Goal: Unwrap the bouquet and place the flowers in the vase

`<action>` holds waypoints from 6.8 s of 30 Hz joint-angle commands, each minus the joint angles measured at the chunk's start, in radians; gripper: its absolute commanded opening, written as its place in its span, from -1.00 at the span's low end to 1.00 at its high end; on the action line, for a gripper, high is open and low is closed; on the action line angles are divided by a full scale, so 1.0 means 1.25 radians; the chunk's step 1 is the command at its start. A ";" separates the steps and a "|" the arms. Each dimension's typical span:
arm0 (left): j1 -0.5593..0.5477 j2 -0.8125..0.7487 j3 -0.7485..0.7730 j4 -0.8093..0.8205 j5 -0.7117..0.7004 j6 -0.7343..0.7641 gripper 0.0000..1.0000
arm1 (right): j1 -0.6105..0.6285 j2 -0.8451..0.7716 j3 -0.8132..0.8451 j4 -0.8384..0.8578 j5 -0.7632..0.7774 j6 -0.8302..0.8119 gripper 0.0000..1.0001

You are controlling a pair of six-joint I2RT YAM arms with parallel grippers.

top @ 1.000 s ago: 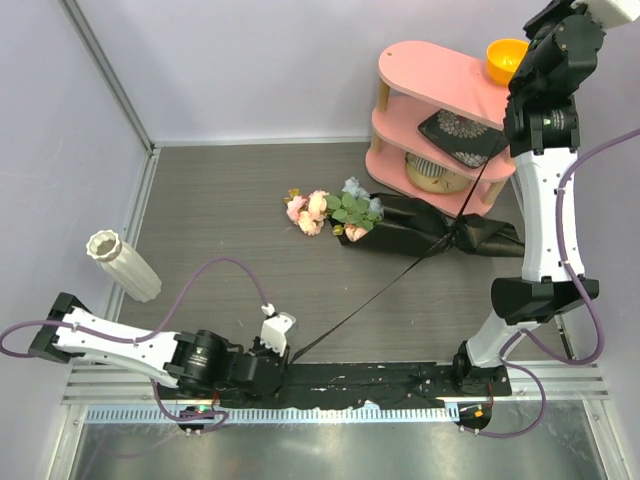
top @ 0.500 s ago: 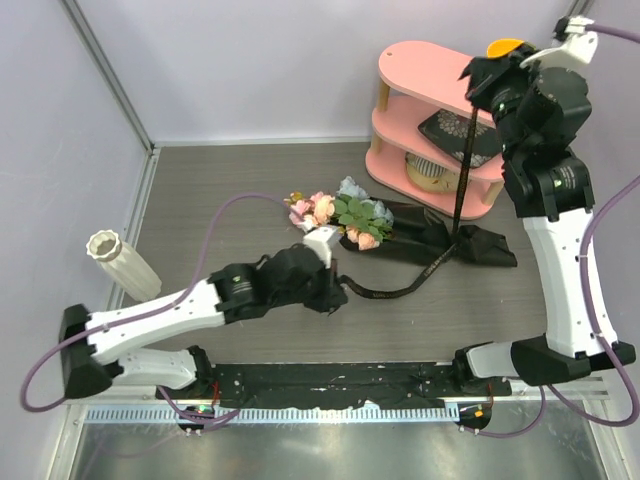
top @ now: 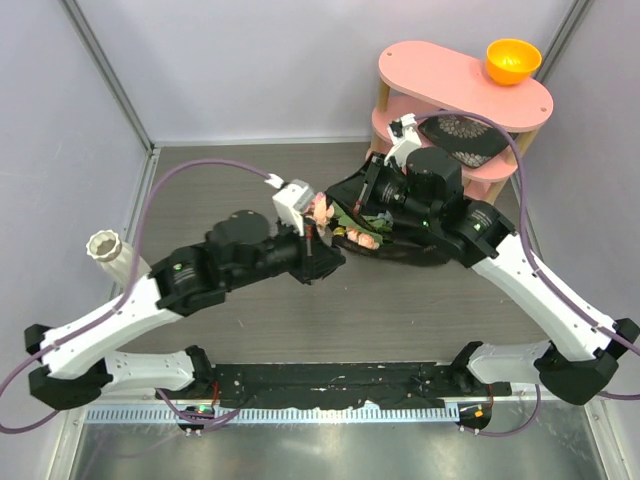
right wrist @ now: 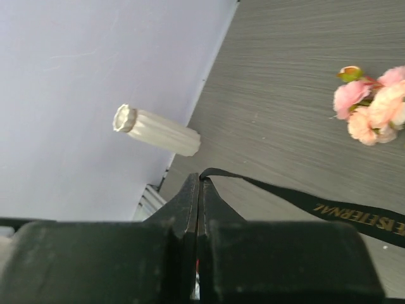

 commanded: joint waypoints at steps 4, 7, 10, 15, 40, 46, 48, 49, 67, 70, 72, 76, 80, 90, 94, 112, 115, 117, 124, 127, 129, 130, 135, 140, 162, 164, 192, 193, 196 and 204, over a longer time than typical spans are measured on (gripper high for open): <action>0.003 -0.101 0.066 -0.037 0.217 0.055 -1.00 | 0.039 -0.028 0.009 0.054 0.078 0.067 -0.98; 0.003 -0.121 0.048 -0.002 0.275 0.058 -1.00 | 0.038 -0.006 -0.005 0.052 0.085 0.108 -0.98; 0.003 -0.144 0.020 0.031 0.271 0.045 -0.99 | 0.039 0.002 -0.070 0.095 0.054 0.146 -0.98; 0.003 -0.132 -0.003 0.078 0.233 0.005 -1.00 | 0.068 0.002 -0.177 0.111 -0.002 0.153 -0.98; 0.209 0.603 0.782 -0.036 0.403 -0.088 -1.00 | -0.249 -0.471 -0.463 -0.459 0.607 0.183 0.39; 0.236 0.841 0.987 0.100 0.323 -0.075 -0.99 | -0.250 -0.443 -0.556 -0.340 0.550 0.202 -0.44; 0.249 0.878 0.984 0.175 0.278 -0.082 -1.00 | -0.257 -0.418 -0.564 -0.316 0.560 0.189 -0.52; 0.265 0.889 0.984 0.202 0.279 -0.105 -1.00 | -0.261 -0.390 -0.565 -0.310 0.561 0.182 -0.53; 0.280 0.862 0.961 0.662 0.289 -0.292 -1.00 | -0.335 -0.476 -0.647 -0.048 0.044 -0.114 0.05; 0.276 0.891 0.970 0.698 0.324 -0.357 -0.99 | -0.334 -0.412 -0.674 0.043 -0.131 -0.102 0.13; 0.276 0.907 0.972 0.716 0.356 -0.385 -1.00 | -0.335 -0.339 -0.665 0.147 -0.143 -0.075 0.15; 0.275 0.892 0.969 0.676 0.377 -0.366 -0.99 | -0.336 -0.213 -0.590 0.196 0.118 -0.091 0.11; 0.287 0.854 0.932 0.562 0.370 -0.285 -0.93 | -0.392 -0.104 -0.441 0.096 0.338 -0.146 0.11; 0.354 0.821 0.807 0.088 0.494 -0.063 0.84 | -0.556 0.157 -0.225 -0.113 -0.004 -0.212 0.07; 0.323 0.746 0.747 -0.051 0.380 0.054 0.84 | -0.556 0.018 -0.334 -0.127 0.003 -0.212 0.09; 0.092 0.843 0.510 0.060 0.367 0.123 -0.99 | -0.556 -0.262 -0.711 -0.043 0.105 -0.050 -0.98; 0.091 0.860 0.489 0.079 0.322 0.134 -1.00 | -0.557 -0.230 -0.737 -0.014 0.142 -0.060 -0.98; 0.090 0.865 0.495 0.072 0.324 0.136 -1.00 | -0.557 -0.212 -0.744 -0.010 0.151 -0.052 -0.98; 0.059 0.790 0.443 0.150 0.407 0.089 -0.29 | -0.557 -0.290 -0.719 -0.052 0.179 -0.041 -0.98; 0.062 0.765 0.419 0.264 0.427 0.044 -0.18 | -0.557 -0.311 -0.686 -0.068 0.154 -0.027 -0.98; 0.071 0.801 0.476 0.235 0.417 0.045 -0.38 | -0.557 -0.304 -0.670 -0.062 0.153 -0.019 -0.98; 0.078 0.818 0.500 0.217 0.419 0.045 -0.50 | -0.558 -0.294 -0.667 -0.057 0.155 -0.017 -0.98; 0.108 0.887 0.536 0.199 0.400 0.021 -0.77 | -0.557 -0.216 -0.652 -0.017 0.153 -0.021 -0.98; 0.116 0.932 0.537 0.186 0.401 0.031 -0.80 | -0.556 -0.197 -0.684 -0.007 0.149 -0.021 -0.98; 0.128 0.860 0.210 0.310 0.339 0.049 -0.94 | -0.608 -0.242 -0.716 -0.110 0.352 0.017 -0.96; 0.127 0.859 0.216 0.315 0.350 0.047 -0.93 | -0.607 -0.269 -0.710 -0.103 0.290 -0.006 -0.88; 0.091 0.765 0.349 0.402 0.561 -0.033 0.03 | -0.594 -0.258 -0.730 -0.064 0.234 -0.016 -0.75; 0.092 0.808 0.373 0.396 0.563 -0.040 -0.07 | -0.594 -0.257 -0.732 -0.064 0.218 -0.010 -0.75; 0.097 0.879 0.487 0.377 0.579 -0.069 -0.30 | -0.594 -0.245 -0.723 -0.067 0.196 -0.009 -0.74; 0.148 1.018 0.593 0.341 0.560 -0.093 -0.71 | -0.594 -0.256 -0.716 -0.075 0.166 -0.033 -0.68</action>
